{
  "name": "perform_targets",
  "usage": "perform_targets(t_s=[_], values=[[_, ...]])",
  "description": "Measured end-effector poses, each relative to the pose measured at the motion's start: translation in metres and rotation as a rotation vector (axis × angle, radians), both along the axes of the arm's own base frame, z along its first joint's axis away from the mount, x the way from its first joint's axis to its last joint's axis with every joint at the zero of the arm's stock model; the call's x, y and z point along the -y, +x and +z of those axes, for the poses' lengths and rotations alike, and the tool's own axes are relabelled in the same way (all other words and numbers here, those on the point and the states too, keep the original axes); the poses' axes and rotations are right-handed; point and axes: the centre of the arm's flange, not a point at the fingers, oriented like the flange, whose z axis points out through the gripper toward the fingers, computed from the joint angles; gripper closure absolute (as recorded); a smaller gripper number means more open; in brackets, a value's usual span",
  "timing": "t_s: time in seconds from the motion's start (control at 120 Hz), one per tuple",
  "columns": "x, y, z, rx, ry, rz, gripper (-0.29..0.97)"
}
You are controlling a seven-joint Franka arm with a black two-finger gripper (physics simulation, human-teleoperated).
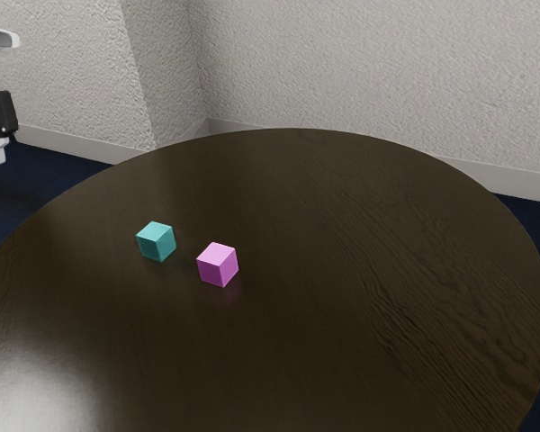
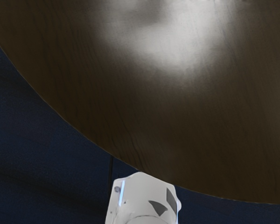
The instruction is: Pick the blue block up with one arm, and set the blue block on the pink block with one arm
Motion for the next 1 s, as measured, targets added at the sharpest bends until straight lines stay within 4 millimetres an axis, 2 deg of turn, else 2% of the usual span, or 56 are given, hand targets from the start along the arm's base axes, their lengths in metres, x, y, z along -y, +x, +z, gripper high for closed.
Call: perform_targets(t_s=[0.175,0.2,0.225,0.258,0.283,0.3,0.333,0.383,0.45,0.508,0.558,0.583,0.658,0.75,0.817,0.892,1.0], values=[[-0.008,0.019,0.010,0.152,0.067,0.009,0.00],[-0.005,0.019,0.028,0.197,0.088,0.006,0.00],[0.006,0.014,0.074,0.293,0.129,-0.008,0.00],[0.039,0.010,0.123,0.399,0.165,-0.064,0.00],[0.065,0.010,0.141,0.444,0.173,-0.111,0.00],[0.079,0.014,0.141,0.450,0.170,-0.140,0.00],[0.102,0.024,0.126,0.434,0.159,-0.189,0.00],[0.116,0.047,0.067,0.353,0.132,-0.224,0.00],[0.118,0.070,-0.017,0.267,0.106,-0.240,0.00],[0.115,0.092,-0.080,0.228,0.087,-0.247,0.00],[0.111,0.116,-0.123,0.221,0.073,-0.253,0.00],[0.109,0.127,-0.138,0.227,0.069,-0.256,0.00],[0.104,0.156,-0.176,0.255,0.060,-0.265,0.00],[0.096,0.184,-0.203,0.305,0.058,-0.282,0.00],[0.078,0.191,-0.211,0.340,0.070,-0.277,0.00],[0.062,0.200,-0.232,0.363,0.071,-0.275,0.00],[0.038,0.206,-0.250,0.405,0.082,-0.273,0.00]])
